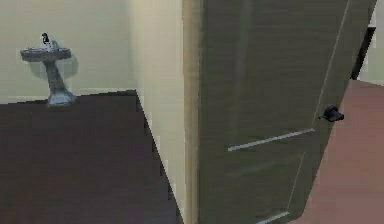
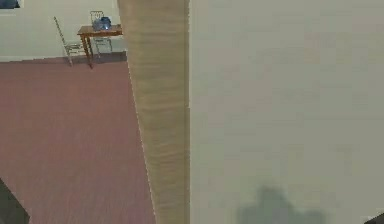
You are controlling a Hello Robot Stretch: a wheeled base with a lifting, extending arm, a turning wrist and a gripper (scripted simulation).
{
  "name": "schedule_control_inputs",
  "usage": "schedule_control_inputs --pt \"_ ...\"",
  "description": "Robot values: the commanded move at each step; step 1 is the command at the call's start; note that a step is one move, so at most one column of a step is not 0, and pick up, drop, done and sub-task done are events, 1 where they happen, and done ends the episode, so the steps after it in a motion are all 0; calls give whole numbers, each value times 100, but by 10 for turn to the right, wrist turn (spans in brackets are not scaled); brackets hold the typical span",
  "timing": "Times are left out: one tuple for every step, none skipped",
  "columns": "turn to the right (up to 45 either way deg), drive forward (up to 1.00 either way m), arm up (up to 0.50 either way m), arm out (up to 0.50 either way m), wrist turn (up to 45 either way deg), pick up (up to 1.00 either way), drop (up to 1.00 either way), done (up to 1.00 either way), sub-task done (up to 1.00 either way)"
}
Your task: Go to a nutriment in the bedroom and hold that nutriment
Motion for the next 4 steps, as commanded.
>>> schedule_control_inputs --pt "0 40 0 0 0 0 0 0 0" --pt "450 0 0 0 0 0 0 0 0" --pt "150 0 0 0 0 0 0 0 0" --pt "0 30 0 0 0 0 0 0 0"
